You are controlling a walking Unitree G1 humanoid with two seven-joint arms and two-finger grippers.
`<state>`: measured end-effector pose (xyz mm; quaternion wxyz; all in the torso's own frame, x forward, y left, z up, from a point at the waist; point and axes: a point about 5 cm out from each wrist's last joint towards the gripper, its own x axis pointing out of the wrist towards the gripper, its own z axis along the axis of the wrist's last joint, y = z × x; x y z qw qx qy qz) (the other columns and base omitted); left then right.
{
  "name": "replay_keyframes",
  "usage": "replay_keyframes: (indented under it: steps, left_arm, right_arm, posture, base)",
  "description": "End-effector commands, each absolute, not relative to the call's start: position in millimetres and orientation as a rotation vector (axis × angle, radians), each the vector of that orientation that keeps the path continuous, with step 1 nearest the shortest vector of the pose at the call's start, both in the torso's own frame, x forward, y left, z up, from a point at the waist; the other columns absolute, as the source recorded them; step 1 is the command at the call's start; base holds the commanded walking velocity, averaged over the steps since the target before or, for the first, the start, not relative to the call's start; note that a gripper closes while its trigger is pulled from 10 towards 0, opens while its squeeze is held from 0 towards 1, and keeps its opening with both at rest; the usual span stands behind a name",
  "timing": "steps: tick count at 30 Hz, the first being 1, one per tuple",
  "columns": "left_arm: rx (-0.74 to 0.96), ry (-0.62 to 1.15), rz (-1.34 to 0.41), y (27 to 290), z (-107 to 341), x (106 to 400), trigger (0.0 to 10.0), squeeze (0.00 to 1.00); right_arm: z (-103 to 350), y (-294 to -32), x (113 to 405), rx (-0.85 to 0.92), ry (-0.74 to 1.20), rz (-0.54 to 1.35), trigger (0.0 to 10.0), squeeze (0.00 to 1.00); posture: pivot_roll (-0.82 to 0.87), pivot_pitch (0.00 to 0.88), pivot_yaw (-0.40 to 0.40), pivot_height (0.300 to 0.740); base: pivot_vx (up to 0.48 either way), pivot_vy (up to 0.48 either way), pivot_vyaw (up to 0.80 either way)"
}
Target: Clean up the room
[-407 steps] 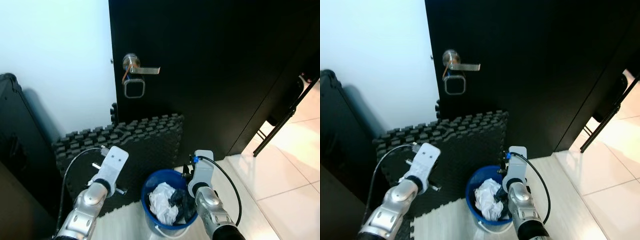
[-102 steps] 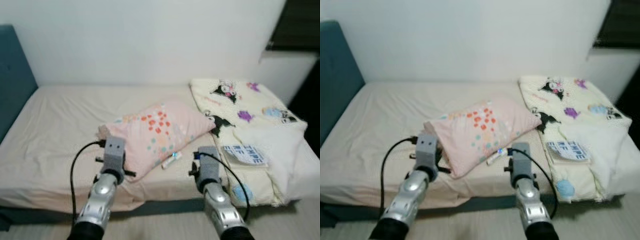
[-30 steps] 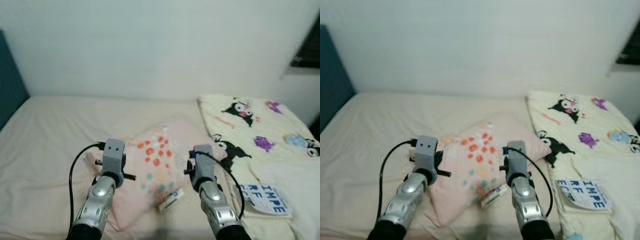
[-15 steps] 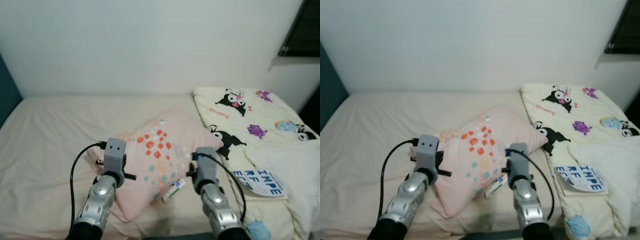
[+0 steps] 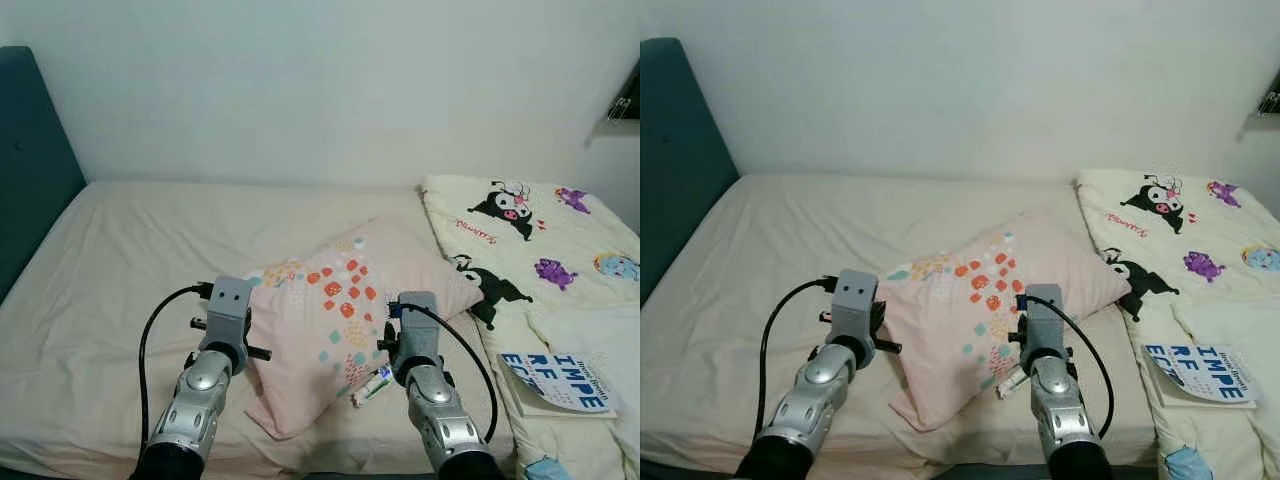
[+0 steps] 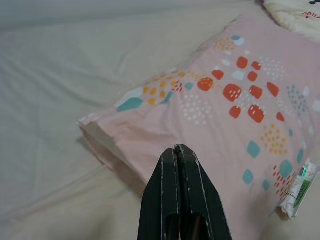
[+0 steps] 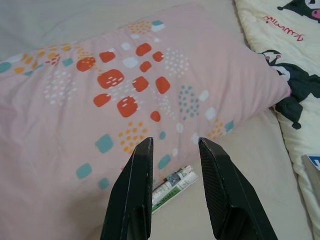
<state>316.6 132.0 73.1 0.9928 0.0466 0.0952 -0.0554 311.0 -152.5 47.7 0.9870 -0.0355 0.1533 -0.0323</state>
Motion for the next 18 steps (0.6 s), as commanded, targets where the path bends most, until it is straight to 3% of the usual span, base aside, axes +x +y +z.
replay_keyframes:
  steps: [1,8,9,18]
  left_arm:
    - [0.082,0.19,-0.105,132.4,73.0,317.2,10.0,0.0]
    - [0.082,0.19,-0.105,132.4,73.0,317.2,10.0,0.0]
    - [0.088,0.193,-0.118,132.2,71.9,316.1,10.0,0.0]
    - [0.094,0.198,-0.127,133.3,70.6,312.9,10.0,0.0]
  right_arm:
    - [46.9,-154.6,309.6,-0.055,0.312,-0.081,10.0,0.0]
    - [46.9,-154.6,309.6,-0.055,0.312,-0.081,10.0,0.0]
    - [46.2,-154.3,307.7,-0.057,0.31,-0.086,10.0,0.0]
    - [44.3,-155.2,304.6,-0.061,0.315,-0.093,10.0,0.0]
  posture:
    - [0.0,0.0,-0.053,0.716]
    - [0.0,0.0,-0.053,0.716]
    - [-0.01,0.0,-0.023,0.706]
    - [0.0,0.0,-0.035,0.667]
  base:
    - [0.0,0.0,0.0]
    - [0.0,0.0,0.0]
    - [0.0,0.0,0.0]
    - [0.0,0.0,0.0]
